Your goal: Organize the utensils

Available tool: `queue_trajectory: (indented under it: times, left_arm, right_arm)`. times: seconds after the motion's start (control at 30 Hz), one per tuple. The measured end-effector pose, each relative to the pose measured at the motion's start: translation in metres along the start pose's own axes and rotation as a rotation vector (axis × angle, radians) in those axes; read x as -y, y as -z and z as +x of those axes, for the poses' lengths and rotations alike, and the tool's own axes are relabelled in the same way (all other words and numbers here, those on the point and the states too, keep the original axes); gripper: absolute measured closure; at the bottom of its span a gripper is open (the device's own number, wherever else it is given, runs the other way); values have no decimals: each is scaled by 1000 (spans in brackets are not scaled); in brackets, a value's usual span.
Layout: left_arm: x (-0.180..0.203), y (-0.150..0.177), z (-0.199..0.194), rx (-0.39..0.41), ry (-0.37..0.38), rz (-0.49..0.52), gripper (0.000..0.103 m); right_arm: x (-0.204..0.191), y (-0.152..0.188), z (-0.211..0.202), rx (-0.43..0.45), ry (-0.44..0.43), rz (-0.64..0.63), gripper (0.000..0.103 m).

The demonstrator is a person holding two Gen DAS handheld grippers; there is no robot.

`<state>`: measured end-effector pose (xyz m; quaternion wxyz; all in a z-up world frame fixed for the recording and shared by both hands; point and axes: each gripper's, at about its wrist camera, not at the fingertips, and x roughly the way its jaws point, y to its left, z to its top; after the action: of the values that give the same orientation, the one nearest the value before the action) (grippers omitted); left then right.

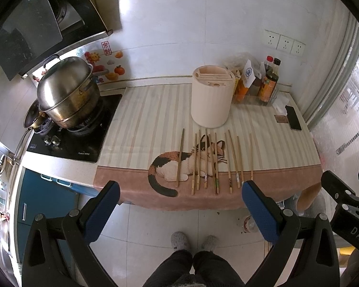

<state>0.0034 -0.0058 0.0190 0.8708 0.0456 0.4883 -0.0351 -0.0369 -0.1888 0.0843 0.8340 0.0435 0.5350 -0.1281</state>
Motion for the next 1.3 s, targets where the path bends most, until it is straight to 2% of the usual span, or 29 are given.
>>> queue_trajectory:
  times: [1.3]
  left_arm:
    - [-4, -2, -10, 21, 8, -9, 0]
  right_arm:
    - [-5, 4, -17, 28, 0, 6, 0]
